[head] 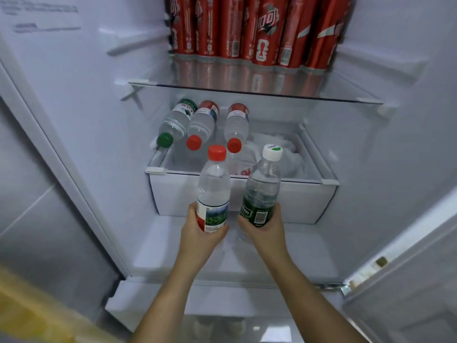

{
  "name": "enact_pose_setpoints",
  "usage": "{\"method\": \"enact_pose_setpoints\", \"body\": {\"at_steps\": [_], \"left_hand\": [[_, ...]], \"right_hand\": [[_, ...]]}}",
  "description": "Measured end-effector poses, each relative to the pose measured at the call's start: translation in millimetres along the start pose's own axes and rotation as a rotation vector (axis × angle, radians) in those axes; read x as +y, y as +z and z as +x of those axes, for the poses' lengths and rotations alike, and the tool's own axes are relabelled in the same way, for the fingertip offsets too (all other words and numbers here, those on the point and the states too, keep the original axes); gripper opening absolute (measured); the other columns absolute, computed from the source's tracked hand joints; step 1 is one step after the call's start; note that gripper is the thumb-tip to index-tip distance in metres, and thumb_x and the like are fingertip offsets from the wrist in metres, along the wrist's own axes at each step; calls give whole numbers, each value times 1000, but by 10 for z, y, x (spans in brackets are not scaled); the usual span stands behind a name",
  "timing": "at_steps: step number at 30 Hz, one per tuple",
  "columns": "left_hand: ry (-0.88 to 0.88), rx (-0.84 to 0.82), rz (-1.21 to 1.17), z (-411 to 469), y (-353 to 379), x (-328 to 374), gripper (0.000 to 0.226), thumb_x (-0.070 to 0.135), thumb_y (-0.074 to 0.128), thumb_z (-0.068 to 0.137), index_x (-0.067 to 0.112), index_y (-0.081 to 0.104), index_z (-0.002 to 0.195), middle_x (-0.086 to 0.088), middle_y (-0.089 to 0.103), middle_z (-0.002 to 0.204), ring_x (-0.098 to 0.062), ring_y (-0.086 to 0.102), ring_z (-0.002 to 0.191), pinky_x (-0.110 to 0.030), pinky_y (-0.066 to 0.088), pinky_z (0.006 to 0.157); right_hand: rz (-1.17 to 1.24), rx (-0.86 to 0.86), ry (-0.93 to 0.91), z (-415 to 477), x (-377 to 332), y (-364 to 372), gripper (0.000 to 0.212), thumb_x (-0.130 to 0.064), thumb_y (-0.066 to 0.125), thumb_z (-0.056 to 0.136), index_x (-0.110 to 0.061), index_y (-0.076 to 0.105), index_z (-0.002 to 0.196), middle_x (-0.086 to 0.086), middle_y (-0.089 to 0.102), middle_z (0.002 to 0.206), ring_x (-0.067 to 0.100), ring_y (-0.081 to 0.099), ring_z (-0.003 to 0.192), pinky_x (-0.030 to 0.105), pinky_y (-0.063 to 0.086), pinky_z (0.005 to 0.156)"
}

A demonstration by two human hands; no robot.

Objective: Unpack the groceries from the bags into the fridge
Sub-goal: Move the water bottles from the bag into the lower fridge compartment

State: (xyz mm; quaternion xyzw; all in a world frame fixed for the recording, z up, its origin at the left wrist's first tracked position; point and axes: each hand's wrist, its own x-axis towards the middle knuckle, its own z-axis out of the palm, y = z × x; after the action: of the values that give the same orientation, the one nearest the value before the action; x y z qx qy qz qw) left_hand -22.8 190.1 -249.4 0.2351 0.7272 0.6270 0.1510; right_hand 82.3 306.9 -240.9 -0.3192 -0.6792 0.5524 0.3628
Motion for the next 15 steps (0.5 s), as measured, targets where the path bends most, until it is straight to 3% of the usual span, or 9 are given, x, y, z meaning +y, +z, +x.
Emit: {"method": "enact_pose_setpoints", "body": {"at_steps": [8, 12, 15], "left_hand": [[23, -86, -16, 65, -42, -100, 59, 9, 82, 72, 34, 44, 111, 13, 65, 101, 4, 65, 86, -14, 51, 69], [26, -129, 5, 75, -73, -76, 63, 12, 83, 71, 25, 42, 117, 13, 63, 103, 3, 64, 90, -11, 50, 68], [50, -69, 33, 62, -174, 71, 61, 20, 84, 70, 20, 44, 116, 7, 57, 105, -2, 61, 94, -16, 51, 72]], "right_hand": [[-60, 4, -37, -31, 100, 31, 58, -4, 83, 71, -32, 47, 107, -5, 62, 107, -2, 63, 91, 17, 52, 75], [-142, 19, -12, -33, 67, 20, 63, -31, 87, 61, -40, 46, 108, 1, 57, 115, 12, 61, 104, 39, 55, 88], [-184, 24, 10, -91, -125, -80, 67, -34, 86, 65, -46, 43, 114, -5, 49, 124, 7, 54, 112, 32, 51, 94]]}}
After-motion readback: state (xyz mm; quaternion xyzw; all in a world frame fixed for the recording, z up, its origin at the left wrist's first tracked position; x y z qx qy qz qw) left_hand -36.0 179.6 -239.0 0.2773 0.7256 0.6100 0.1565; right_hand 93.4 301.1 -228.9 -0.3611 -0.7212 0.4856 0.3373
